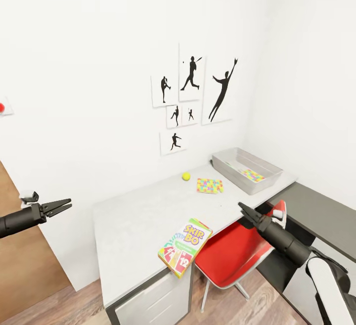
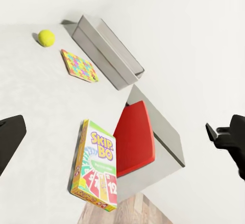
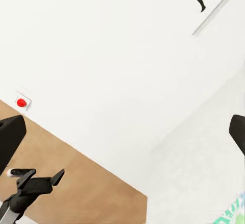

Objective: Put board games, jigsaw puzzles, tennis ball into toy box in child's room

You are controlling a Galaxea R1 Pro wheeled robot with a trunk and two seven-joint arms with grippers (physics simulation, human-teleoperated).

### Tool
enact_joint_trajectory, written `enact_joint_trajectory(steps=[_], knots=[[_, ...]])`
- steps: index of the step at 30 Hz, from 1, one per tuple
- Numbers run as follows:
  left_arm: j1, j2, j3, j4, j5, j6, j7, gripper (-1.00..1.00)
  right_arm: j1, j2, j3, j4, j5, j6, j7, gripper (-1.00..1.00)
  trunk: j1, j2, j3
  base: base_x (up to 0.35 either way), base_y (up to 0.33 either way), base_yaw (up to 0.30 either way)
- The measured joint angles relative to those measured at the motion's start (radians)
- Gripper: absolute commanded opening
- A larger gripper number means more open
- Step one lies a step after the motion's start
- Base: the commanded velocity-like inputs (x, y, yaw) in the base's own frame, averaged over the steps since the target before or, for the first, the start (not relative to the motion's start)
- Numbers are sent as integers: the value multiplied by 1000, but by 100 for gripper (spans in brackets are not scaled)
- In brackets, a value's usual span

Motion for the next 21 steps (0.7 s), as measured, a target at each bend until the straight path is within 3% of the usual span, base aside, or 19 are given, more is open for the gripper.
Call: enact_joint_trajectory(steps=[5, 13, 21], knots=[[0, -1, -1, 0, 0, 0, 0, 100, 0, 0, -37, 2, 5, 35, 59, 100, 0, 0, 0, 0, 0, -74], [0, 0, 0, 0, 0, 0, 0, 100, 0, -1, -43, 2, 4, 41, 71, 100, 0, 0, 0, -96, -18, -246], [0, 0, 2, 1, 0, 0, 0, 100, 0, -1, -43, 2, 4, 42, 71, 100, 0, 0, 0, -109, -178, -270]])
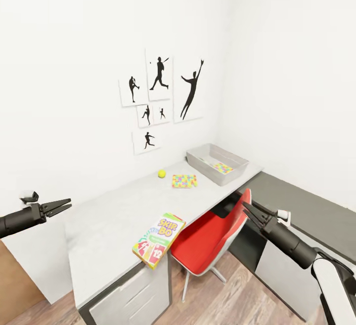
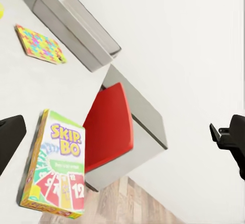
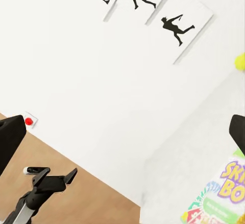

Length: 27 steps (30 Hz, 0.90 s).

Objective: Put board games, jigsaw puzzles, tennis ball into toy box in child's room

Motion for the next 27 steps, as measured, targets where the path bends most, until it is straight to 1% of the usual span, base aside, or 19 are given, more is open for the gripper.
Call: enact_joint_trajectory(steps=[17, 27], knots=[[0, 0, -1, 0, 0, 0, 0, 100, 0, 0, -5, 36, -3, -4, 2, 100, 0, 0, 0, -9, -15, -271], [0, 0, -1, 0, 0, 0, 0, 100, 0, 0, -6, 56, -1, -6, 1, 100, 0, 0, 0, -149, 0, -270]])
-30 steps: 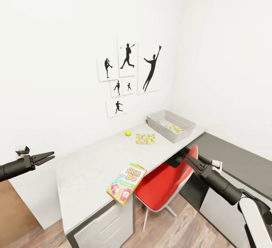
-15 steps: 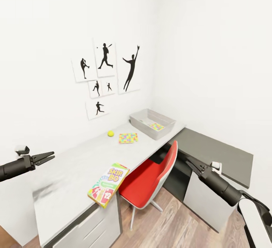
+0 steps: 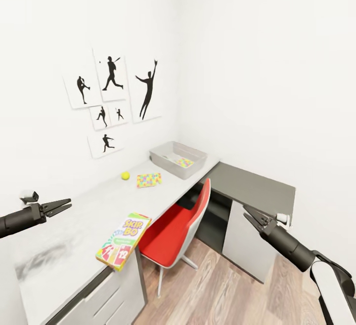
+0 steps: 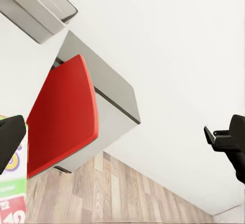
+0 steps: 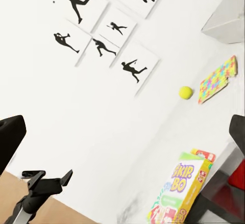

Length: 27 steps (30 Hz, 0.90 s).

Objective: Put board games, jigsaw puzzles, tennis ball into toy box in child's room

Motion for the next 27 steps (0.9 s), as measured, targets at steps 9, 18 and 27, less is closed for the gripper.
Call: enact_joint_trajectory(steps=[9, 18, 27], knots=[[0, 0, 0, 0, 0, 0, 0, 100, 0, 1, 1, 4, 2, -2, -6, 100, 0, 0, 0, -120, -69, -183], [0, 0, 0, 0, 0, 0, 0, 100, 0, 3, 1, 4, 6, -7, -11, 100, 0, 0, 0, -67, -111, -13], [2, -20, -1, 4, 0, -1, 9, 100, -2, 20, 7, -1, 12, -1, -17, 100, 0, 0, 0, -13, -52, 0]])
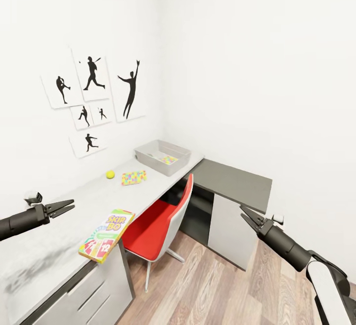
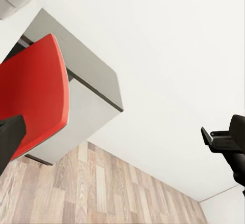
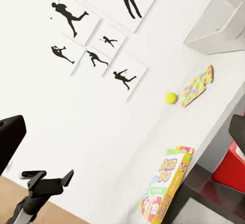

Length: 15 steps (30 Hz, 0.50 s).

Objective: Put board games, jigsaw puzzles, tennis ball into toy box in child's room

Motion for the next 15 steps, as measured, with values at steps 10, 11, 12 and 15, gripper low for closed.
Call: enact_joint_trajectory(steps=[10, 11, 12, 15], knots=[[3, -18, -3, 53, -4, -13, 1, 100, 0, 32, -2, 21, 16, -3, -4, 100, 0, 0, 0, 0, 0, 0], [3, -18, -3, 56, -4, -14, 1, 100, 0, 32, -2, 27, 16, -3, -4, 100, 0, 0, 0, 0, 0, 0], [3, -18, -3, 57, -4, -14, 1, 100, 0, 33, -2, 30, 16, -3, -4, 100, 0, 0, 0, 0, -14, 0], [3, -19, -4, 58, -4, -14, 1, 100, 0, 35, -3, 35, 17, -3, -4, 100, 0, 0, 0, -85, -163, 0]])
